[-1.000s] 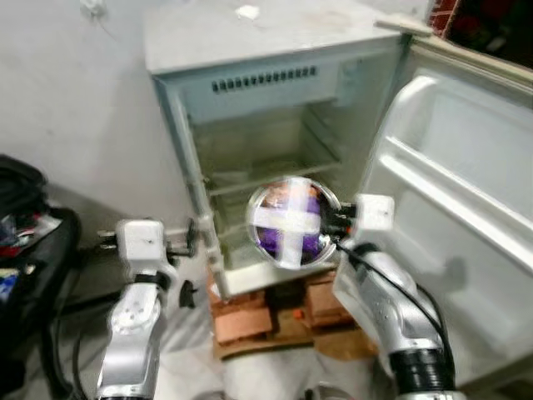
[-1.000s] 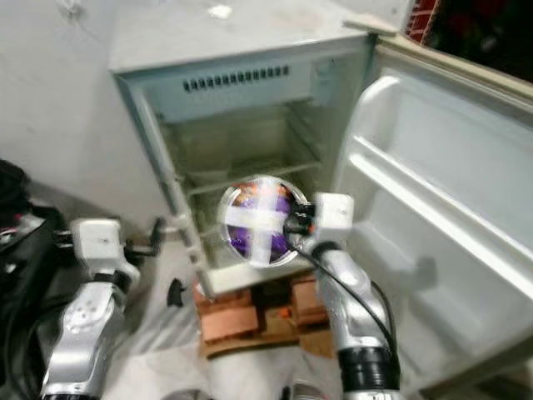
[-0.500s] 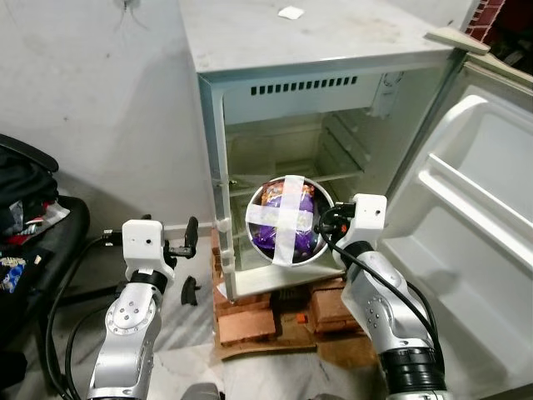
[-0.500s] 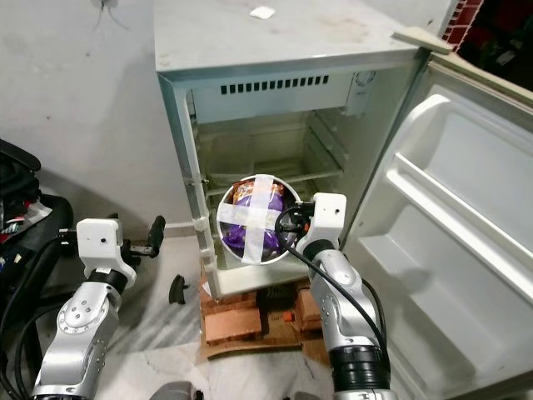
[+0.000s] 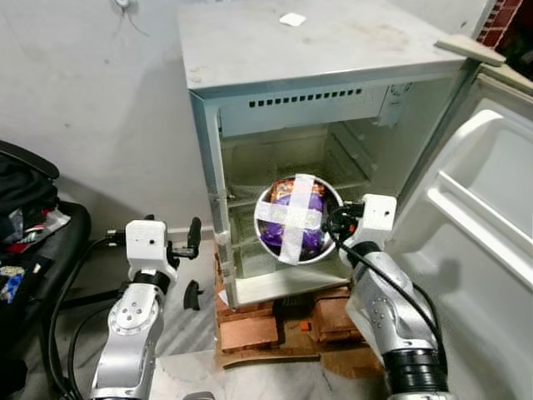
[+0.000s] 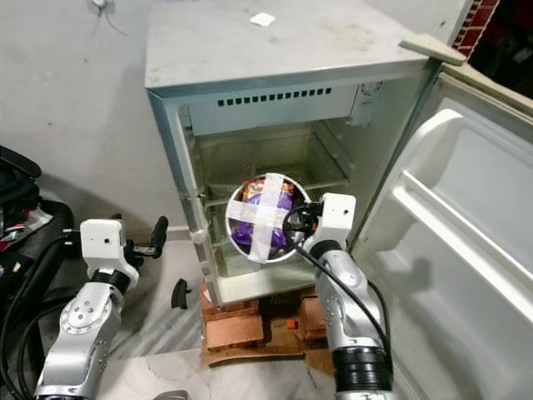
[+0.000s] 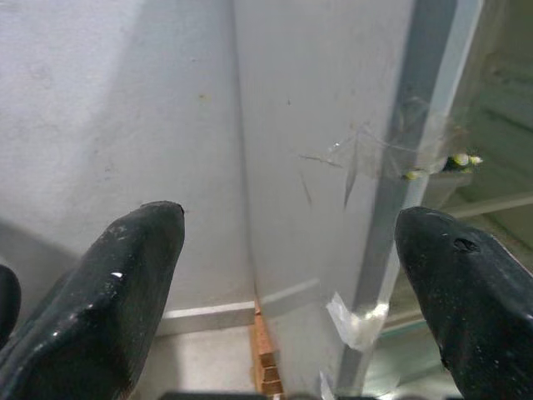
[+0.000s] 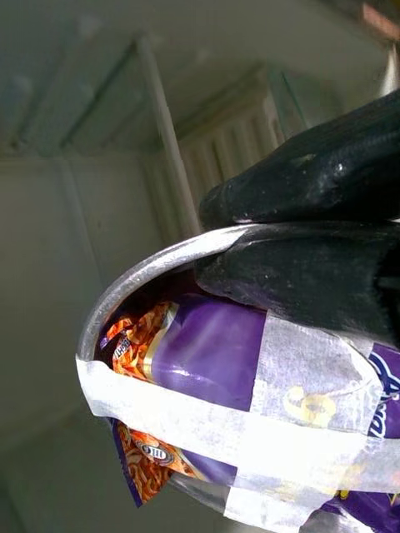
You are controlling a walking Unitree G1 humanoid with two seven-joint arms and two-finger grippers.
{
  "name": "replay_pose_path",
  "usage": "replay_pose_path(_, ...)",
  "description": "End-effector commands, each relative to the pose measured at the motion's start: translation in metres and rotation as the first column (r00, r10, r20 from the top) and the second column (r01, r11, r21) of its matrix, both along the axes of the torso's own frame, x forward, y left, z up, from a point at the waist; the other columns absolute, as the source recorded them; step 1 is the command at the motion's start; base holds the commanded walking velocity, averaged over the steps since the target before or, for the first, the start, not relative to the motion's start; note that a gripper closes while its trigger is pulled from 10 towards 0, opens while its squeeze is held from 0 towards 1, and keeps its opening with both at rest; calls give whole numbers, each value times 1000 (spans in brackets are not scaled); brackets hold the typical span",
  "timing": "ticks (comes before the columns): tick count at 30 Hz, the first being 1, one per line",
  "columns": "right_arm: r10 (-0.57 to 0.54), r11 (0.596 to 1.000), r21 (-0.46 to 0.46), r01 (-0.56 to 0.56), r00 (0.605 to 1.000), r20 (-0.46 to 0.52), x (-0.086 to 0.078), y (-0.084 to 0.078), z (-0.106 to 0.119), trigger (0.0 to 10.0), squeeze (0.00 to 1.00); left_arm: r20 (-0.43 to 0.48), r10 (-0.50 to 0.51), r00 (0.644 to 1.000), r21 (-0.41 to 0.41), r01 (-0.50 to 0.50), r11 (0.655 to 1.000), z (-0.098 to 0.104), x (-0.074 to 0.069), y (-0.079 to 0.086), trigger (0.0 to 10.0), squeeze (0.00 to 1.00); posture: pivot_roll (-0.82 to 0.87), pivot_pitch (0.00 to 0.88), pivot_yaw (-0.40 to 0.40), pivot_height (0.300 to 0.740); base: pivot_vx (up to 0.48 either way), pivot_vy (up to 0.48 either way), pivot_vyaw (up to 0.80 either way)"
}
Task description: Restocking fridge
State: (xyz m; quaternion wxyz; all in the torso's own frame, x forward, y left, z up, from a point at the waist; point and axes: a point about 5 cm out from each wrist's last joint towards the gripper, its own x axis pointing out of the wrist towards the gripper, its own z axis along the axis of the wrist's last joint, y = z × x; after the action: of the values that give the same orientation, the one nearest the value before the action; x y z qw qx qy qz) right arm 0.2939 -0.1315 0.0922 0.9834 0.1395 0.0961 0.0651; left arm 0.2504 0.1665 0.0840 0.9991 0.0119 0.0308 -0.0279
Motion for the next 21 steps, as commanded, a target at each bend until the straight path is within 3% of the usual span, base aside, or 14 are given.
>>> replay_pose_path(1, -36, 999, 22, 35, 999, 27, 4, -8, 8, 10000, 0, 9, -3, 1000, 9, 3, 1000, 2, 0, -1, 10000, 0, 95, 13, -8, 740, 345, -330, 0)
replay_pose_path(7, -11, 997, 73, 8, 999, 38, 4, -5, 10, 10000, 0, 6, 6, 1000, -10, -6, 1000, 3, -1, -1, 10000, 0, 96, 15, -9, 740, 0, 0, 0)
replay_pose_path(9, -19, 990, 142, 11, 998, 53, 5, -3, 13, 10000, 0, 6, 6, 1000, -15, -6, 1000, 3, -2, -2, 10000, 0, 98, 17, -10, 740, 0, 0, 0)
replay_pose_path(16, -7, 996, 87, 2, 998, 60, 6, -1, 12, 10000, 0, -14, 15, 1000, -21, -16, 1000, 3, -7, -4, 10000, 0, 109, 28, -15, 740, 0, 0, 0)
replay_pose_path(18, -6, 996, 84, 2, 998, 55, 6, -2, 12, 10000, 0, -49, 19, 999, -21, -20, 1000, 1, -11, -4, 10000, 0, 116, 37, -17, 740, 0, 0, 0)
replay_pose_path(21, -68, 987, 151, 62, 997, 34, 13, -6, 12, 10000, 0, -149, 19, 989, -13, -21, 1000, -8, -20, -6, 10000, 0, 133, 61, -21, 740, 0, 0, 0)
